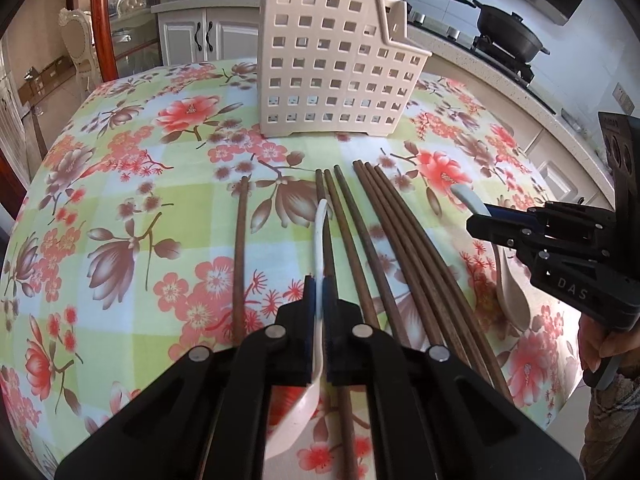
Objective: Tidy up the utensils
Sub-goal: 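Lift both held spoons and carry them toward the white caddy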
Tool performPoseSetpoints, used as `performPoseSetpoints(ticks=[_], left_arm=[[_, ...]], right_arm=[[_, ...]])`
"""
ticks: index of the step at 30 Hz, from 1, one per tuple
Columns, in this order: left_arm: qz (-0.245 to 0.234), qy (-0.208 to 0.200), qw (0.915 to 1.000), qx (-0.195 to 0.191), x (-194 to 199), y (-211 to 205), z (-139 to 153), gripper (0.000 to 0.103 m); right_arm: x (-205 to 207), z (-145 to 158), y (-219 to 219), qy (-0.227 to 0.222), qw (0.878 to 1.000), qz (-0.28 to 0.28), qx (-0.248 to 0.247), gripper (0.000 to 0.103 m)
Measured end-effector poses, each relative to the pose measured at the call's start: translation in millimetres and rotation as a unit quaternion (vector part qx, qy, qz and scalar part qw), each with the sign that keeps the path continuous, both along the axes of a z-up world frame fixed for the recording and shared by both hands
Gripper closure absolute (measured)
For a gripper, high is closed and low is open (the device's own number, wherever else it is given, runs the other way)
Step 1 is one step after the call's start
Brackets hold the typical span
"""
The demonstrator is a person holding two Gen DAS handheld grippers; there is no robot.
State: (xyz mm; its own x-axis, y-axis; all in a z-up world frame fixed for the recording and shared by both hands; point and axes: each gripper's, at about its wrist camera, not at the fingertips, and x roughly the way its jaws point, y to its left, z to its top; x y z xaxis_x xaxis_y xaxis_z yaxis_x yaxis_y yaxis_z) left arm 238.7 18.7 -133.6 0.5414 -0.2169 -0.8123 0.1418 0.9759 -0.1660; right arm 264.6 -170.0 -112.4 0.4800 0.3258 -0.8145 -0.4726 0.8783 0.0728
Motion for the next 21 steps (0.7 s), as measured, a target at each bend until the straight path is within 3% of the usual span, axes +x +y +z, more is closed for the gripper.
performPoseSetpoints(ticks=[12,21], left_arm=[[0.008,-0.062,0.9969,-0.049,-29,10,41,0.099],[0.017,-0.147,0.985,-0.089,-35,14,95,0.099]], right_arm=[[-24,41,8,-0.057,0.998,0.001,0.014,0.087],[-26,77,15,-0.105,0.994,-0.007,0.04,0.087]])
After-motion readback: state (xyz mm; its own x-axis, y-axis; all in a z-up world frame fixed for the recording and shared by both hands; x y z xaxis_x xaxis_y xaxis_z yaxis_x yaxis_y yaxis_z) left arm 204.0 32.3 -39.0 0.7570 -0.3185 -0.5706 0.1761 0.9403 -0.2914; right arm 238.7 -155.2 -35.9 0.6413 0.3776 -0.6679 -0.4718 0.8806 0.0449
